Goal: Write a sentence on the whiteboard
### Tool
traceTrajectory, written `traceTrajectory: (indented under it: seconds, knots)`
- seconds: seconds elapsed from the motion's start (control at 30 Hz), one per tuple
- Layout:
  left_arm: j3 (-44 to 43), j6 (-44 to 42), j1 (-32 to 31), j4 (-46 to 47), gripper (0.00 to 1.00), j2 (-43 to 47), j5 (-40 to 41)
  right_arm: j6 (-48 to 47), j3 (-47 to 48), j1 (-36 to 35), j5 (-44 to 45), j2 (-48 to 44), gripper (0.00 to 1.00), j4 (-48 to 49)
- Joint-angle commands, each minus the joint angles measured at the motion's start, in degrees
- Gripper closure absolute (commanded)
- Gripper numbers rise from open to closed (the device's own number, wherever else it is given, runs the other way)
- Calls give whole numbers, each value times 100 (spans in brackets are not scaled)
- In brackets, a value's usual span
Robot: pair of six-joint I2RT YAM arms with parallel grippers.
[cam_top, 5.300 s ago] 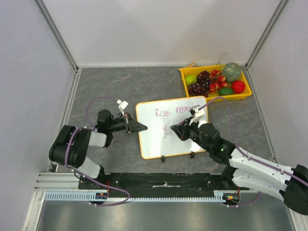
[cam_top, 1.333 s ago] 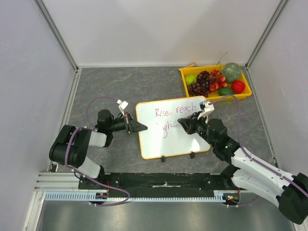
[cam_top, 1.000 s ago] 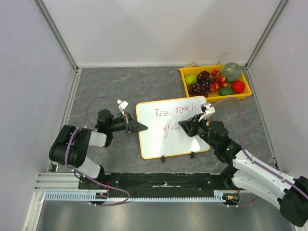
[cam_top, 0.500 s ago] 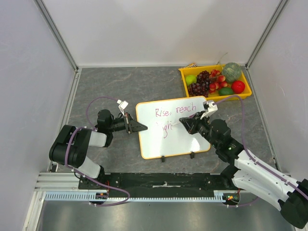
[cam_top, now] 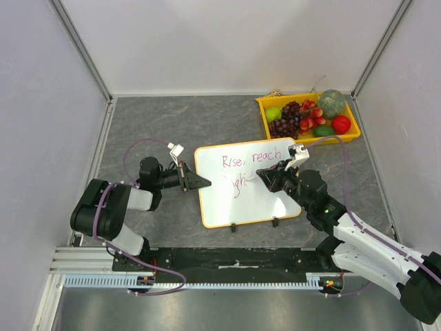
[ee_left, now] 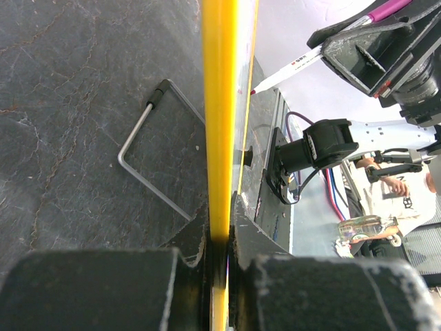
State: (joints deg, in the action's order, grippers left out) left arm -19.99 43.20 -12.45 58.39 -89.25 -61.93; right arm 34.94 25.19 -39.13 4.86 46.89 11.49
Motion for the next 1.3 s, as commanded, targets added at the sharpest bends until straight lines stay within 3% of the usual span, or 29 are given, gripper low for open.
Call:
traceTrajectory:
  seconds: [0.0,1.27]
  knots:
    - [21,-629,-135,-443,98,-163,137,-31,-49,11,155,4,100,117]
    - [12,-620,-144,-425,98,-171,129,-505,258,38,964,-102,100,-604]
